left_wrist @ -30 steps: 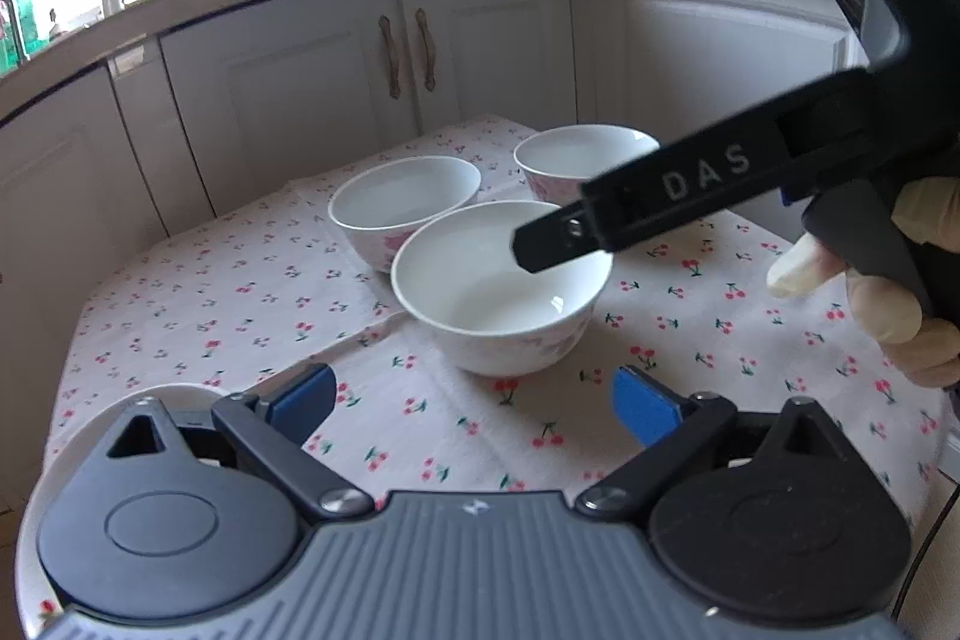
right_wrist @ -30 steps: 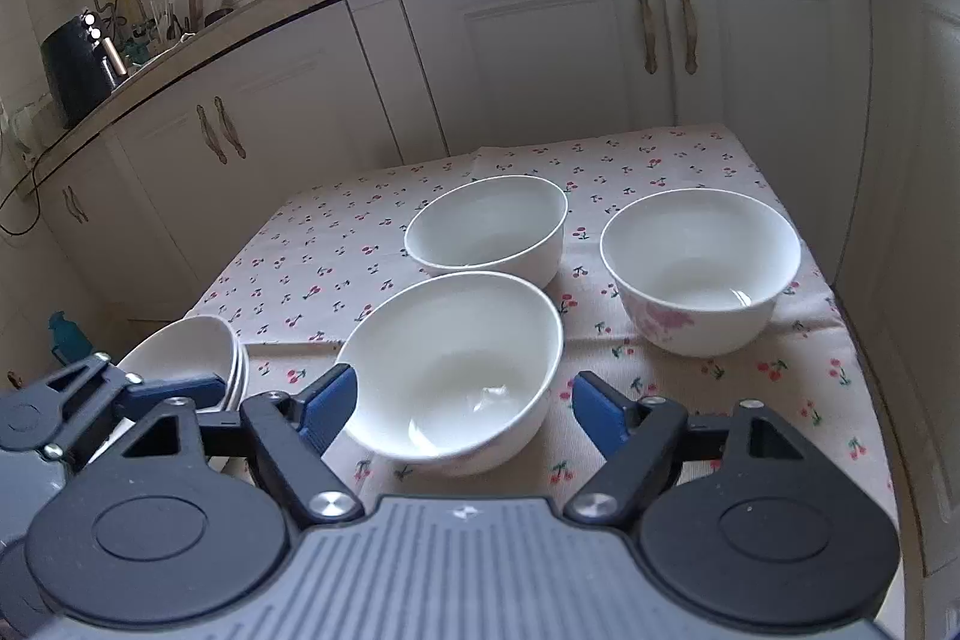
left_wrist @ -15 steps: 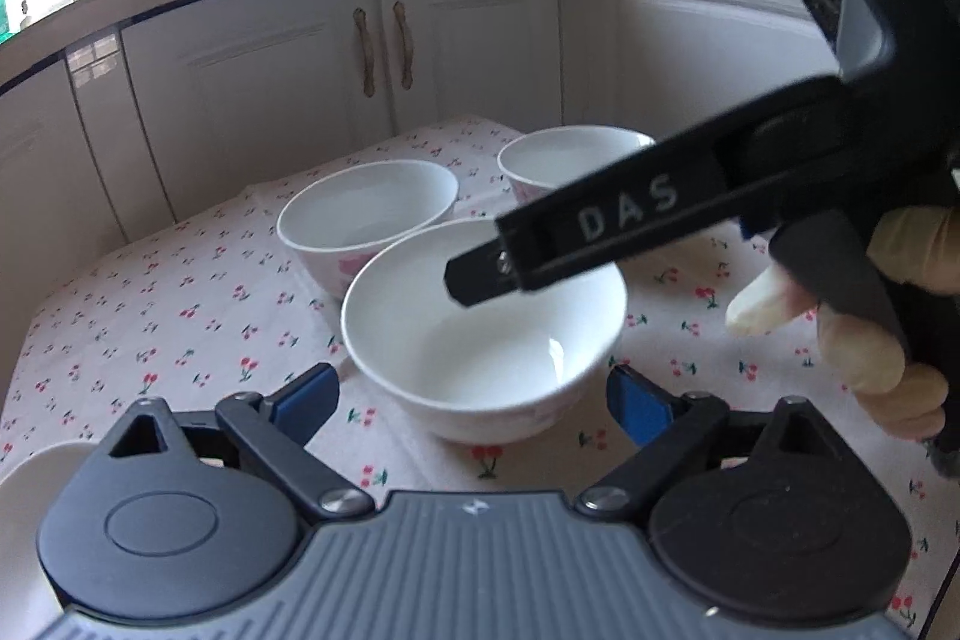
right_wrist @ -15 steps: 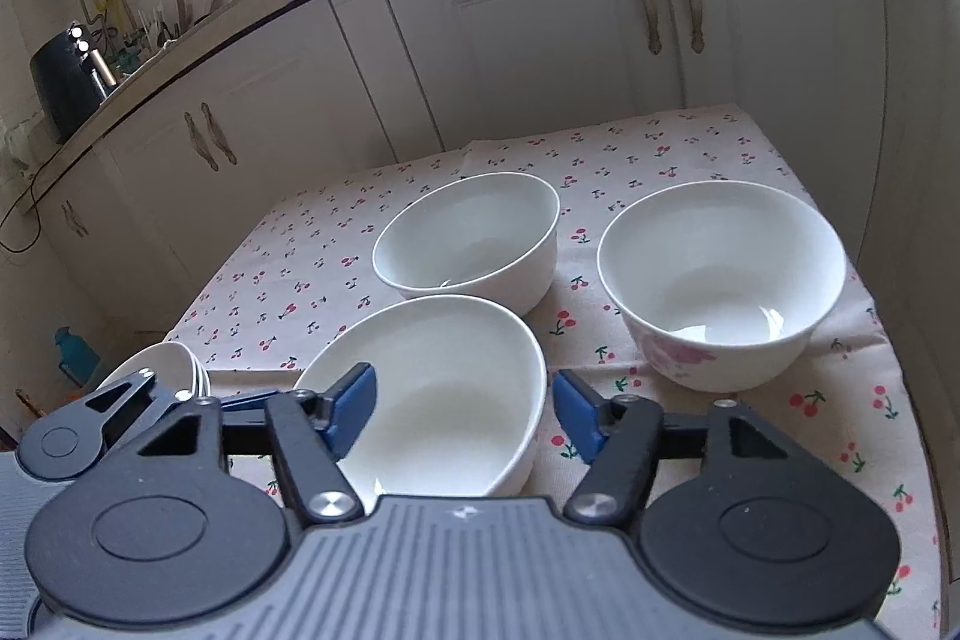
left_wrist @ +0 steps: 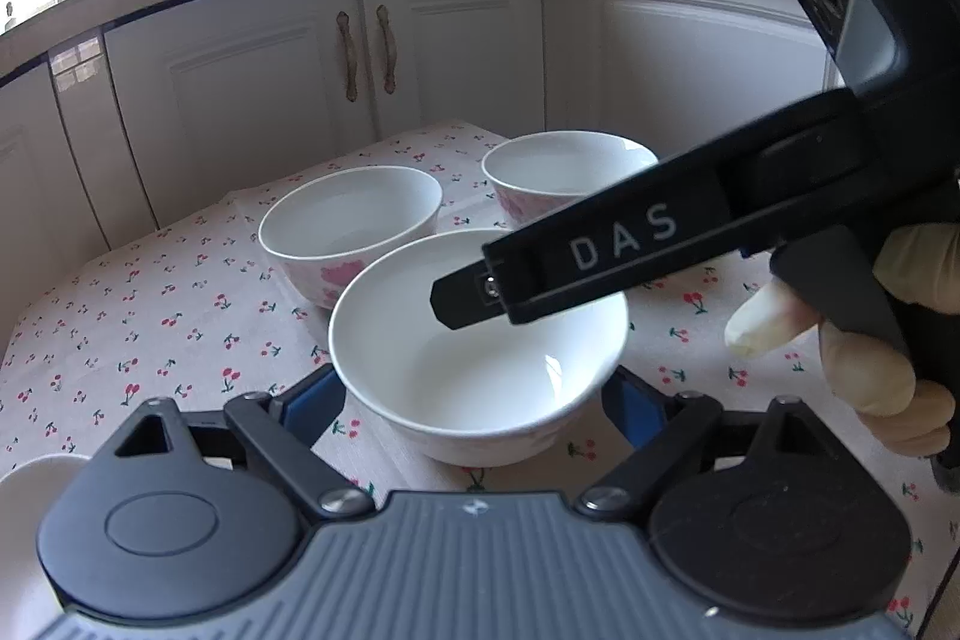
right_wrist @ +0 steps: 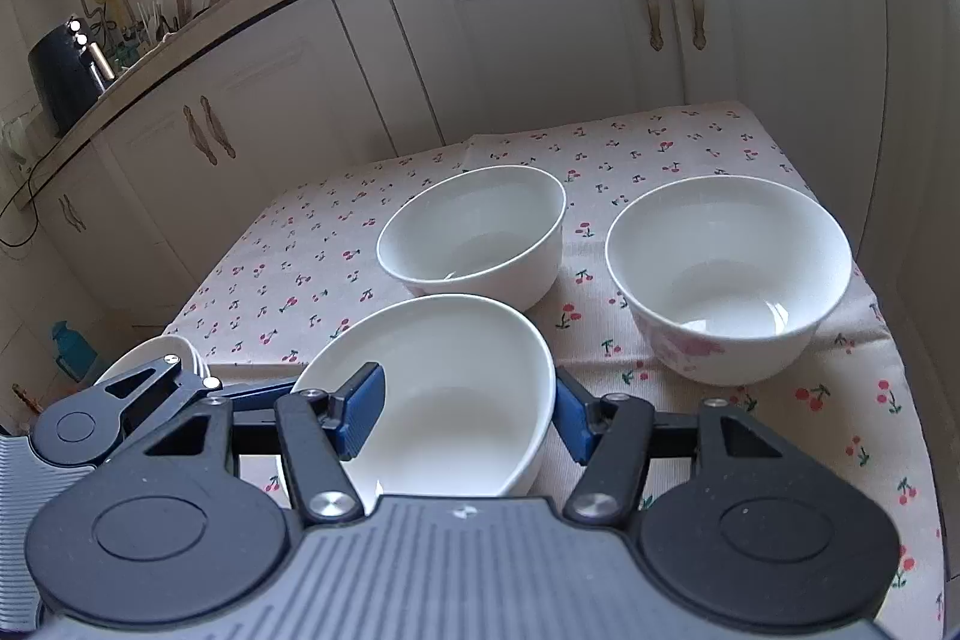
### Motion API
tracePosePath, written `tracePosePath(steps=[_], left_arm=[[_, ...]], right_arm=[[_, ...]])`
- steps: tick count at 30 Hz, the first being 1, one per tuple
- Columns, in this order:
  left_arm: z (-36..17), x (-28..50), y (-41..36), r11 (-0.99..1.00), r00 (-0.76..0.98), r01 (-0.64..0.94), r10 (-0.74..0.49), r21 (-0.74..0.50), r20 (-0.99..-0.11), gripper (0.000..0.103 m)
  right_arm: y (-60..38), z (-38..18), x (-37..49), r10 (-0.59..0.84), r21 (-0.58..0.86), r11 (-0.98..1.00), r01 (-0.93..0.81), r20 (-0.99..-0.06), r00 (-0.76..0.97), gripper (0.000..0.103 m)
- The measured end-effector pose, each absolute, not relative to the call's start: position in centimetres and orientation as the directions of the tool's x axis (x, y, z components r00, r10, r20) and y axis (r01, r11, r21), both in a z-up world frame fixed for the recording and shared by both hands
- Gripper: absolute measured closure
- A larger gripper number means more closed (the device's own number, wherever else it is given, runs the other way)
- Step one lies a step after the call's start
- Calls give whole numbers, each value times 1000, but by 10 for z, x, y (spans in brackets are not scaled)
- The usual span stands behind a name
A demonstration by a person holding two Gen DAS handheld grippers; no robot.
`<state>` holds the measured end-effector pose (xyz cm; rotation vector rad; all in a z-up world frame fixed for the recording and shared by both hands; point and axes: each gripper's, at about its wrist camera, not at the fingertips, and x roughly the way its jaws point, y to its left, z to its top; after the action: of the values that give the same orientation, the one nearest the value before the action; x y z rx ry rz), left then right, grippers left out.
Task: Organize plates and bowls
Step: 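Grasp the rim of a white bowl with the right tool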
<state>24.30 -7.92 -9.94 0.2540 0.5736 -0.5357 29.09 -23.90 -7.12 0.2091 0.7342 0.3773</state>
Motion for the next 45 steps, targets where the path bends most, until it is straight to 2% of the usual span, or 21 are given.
tracePosePath(steps=[12, 26, 42, 45], left_arm=[[-85, 206, -72, 818, 706, 568, -431, 86, -561, 11], [-86, 172, -63, 809, 672, 585, -438, 65, -598, 11], [-94, 168, -61, 808, 649, 589, -448, 33, -615, 11], [-94, 170, -60, 803, 640, 595, -458, 21, -616, 9]], right_arm=[[-238, -54, 252, 401, 307, 914, -264, -603, 689, 38], [-231, -56, 211, 430, 317, 903, -291, -627, 650, 38], [-228, -64, 204, 424, 316, 906, -283, -647, 634, 38], [-230, -65, 204, 436, 335, 899, -281, -644, 628, 35]])
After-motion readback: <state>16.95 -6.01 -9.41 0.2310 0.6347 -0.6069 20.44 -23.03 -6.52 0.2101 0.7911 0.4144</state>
